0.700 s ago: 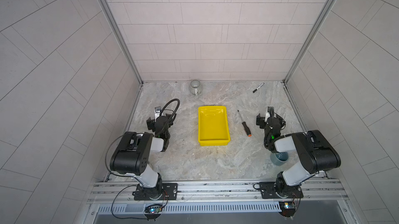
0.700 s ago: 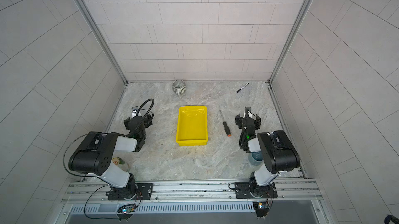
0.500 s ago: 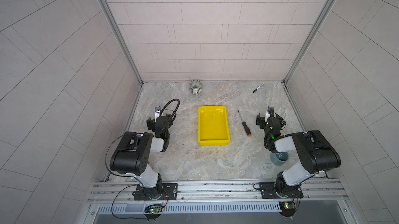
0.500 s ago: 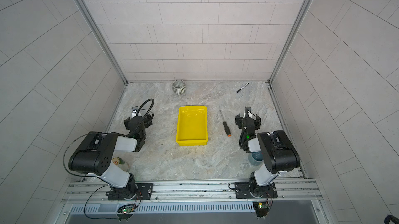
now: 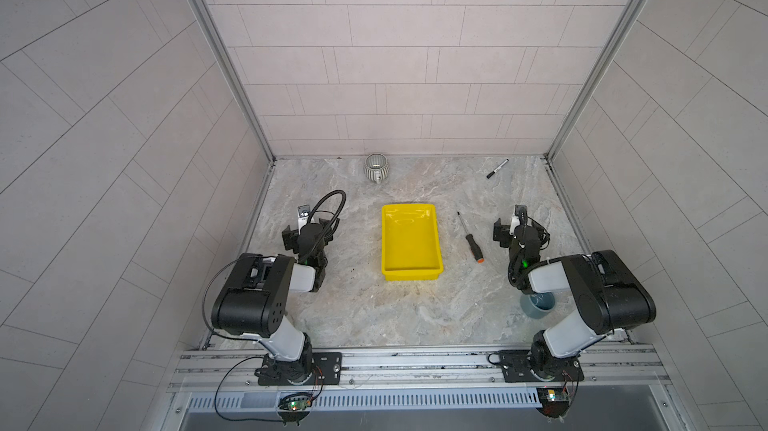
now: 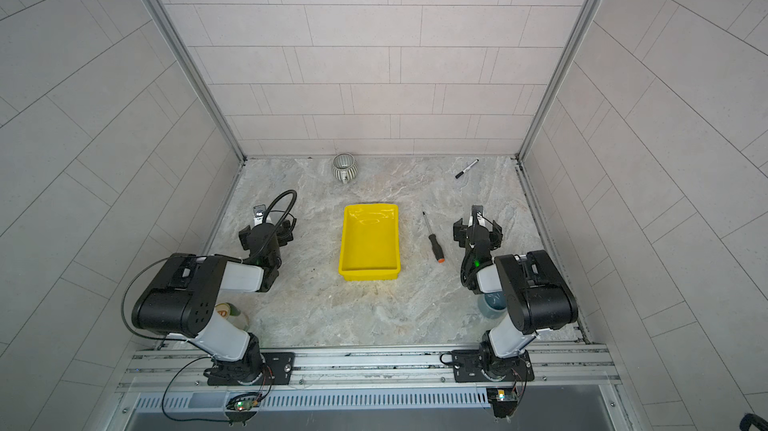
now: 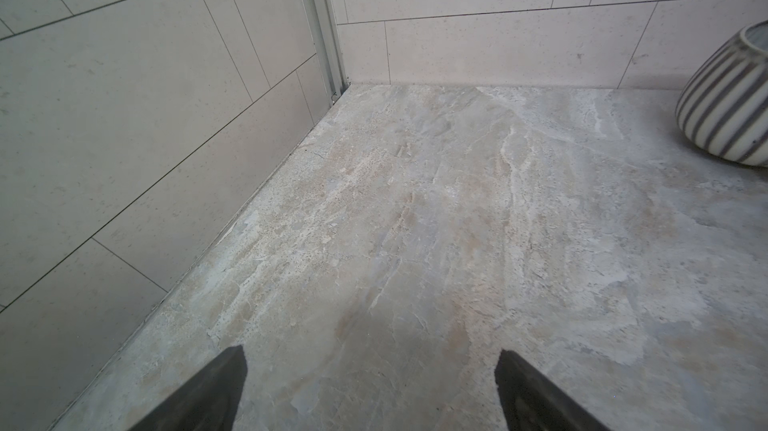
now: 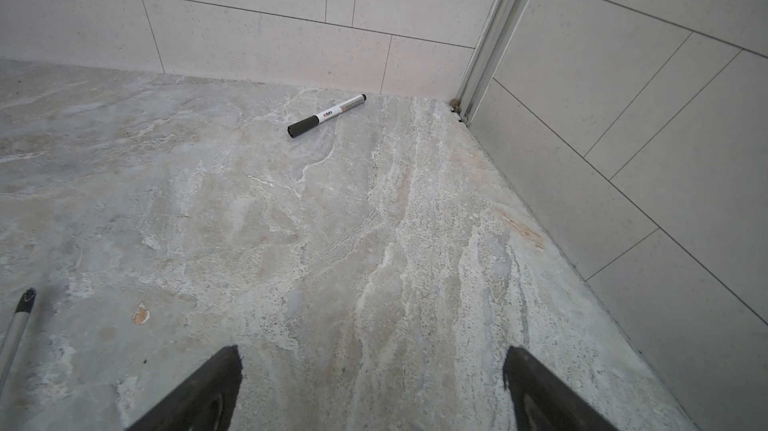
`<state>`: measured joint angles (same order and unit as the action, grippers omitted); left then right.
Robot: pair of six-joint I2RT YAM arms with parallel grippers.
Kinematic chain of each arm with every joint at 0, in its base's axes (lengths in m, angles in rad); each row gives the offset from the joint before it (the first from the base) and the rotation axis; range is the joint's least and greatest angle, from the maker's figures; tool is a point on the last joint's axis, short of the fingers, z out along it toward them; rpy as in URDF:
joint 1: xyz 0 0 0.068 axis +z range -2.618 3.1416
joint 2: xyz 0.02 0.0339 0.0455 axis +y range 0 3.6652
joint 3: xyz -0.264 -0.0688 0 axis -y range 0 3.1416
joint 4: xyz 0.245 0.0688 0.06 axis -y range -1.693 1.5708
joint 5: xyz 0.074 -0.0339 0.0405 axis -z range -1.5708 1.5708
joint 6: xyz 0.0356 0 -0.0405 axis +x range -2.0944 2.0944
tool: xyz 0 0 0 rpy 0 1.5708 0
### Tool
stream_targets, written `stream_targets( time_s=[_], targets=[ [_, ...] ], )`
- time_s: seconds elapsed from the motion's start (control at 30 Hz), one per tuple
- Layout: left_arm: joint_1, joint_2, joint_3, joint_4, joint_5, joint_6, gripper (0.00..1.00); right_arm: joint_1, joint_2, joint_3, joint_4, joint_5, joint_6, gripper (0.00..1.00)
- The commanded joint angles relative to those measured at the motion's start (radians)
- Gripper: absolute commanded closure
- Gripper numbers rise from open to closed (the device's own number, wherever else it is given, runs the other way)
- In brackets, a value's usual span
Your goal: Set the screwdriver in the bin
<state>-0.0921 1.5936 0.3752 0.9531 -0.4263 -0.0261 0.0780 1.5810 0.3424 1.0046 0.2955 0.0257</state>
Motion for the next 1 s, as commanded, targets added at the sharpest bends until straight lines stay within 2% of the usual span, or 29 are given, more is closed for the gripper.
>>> stream_targets(
  time_s=[0.0, 0.57, 0.67, 0.77, 0.8, 0.87, 0.93, 0.97],
  targets=[
    [-0.003, -0.001, -0.001, 0.029, 0.001, -0.002, 0.00, -0.001, 0.001, 0.004, 0.006, 0.001, -0.005, 0.01],
    [-0.003, 0.000, -0.002, 0.029, 0.000, -0.003, 0.00, -0.014, -0.001, 0.003, 0.006, -0.019, 0.002, 0.01],
    [-0.005, -0.004, -0.016, 0.057, 0.043, 0.019, 0.00, -0.014, -0.003, 0.000, 0.011, -0.019, -0.001, 0.00],
    [-0.026, -0.059, -0.057, 0.089, 0.083, 0.065, 0.00, -0.001, -0.054, -0.056, 0.081, 0.006, -0.007, 0.00],
    [-0.058, -0.104, -0.076, 0.101, 0.033, 0.087, 0.00, 0.010, -0.103, -0.091, 0.098, 0.038, -0.013, 0.00],
    [-0.166, -0.235, -0.071, 0.006, -0.059, 0.174, 0.00, 0.049, -0.210, -0.128, 0.062, 0.111, -0.023, 0.01],
    [-0.269, -0.385, -0.007, -0.262, -0.073, 0.212, 0.00, 0.137, -0.403, -0.121, -0.134, 0.230, -0.023, 0.00],
    [-0.311, -0.463, 0.053, -0.466, -0.032, 0.202, 0.00, 0.182, -0.522, -0.079, -0.316, 0.260, -0.020, 0.01]
  ],
)
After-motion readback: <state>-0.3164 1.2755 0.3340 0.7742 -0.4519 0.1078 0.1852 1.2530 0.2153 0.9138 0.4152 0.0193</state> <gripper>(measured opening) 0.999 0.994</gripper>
